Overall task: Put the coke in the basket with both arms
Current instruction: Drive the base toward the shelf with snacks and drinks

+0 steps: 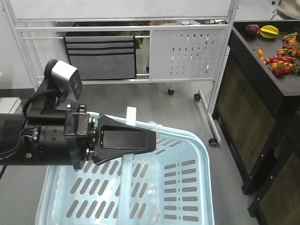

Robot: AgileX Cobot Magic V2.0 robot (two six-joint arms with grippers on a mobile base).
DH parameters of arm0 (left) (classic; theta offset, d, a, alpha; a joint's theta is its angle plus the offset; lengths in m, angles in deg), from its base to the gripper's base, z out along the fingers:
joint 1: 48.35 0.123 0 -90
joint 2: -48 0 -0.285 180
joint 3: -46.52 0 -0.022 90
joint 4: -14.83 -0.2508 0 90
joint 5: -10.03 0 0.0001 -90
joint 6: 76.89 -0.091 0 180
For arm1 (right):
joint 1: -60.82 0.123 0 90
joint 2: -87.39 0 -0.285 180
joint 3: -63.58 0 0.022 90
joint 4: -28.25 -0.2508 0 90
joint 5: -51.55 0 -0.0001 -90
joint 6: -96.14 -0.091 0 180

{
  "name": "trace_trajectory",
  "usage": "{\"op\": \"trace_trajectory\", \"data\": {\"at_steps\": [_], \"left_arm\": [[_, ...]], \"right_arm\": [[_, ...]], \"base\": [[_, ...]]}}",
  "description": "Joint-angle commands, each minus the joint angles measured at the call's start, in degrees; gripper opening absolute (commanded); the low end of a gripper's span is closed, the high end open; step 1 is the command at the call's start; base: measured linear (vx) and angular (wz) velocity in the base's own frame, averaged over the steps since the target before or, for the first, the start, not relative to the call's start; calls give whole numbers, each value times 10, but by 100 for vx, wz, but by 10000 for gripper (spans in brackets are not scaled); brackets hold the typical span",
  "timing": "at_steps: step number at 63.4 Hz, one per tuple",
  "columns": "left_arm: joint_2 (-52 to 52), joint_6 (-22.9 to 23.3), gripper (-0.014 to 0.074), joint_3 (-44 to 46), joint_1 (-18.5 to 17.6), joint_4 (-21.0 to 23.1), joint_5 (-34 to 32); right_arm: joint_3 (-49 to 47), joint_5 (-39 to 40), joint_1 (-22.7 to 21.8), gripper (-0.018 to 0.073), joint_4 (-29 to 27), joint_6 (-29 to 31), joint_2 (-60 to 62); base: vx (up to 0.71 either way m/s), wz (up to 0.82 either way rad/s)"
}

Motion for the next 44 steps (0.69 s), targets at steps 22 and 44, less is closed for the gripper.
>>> {"op": "trace_trajectory", "data": {"at_steps": [22, 44], "left_arm": [[-15, -4, -6, 16, -3, 74, 19], [-15, -4, -6, 16, -3, 74, 19]], "right_arm": [[5, 41, -2, -2, 4, 5, 10], [5, 41, -2, -2, 4, 5, 10]], "base": [[21, -11], [20, -6]]}}
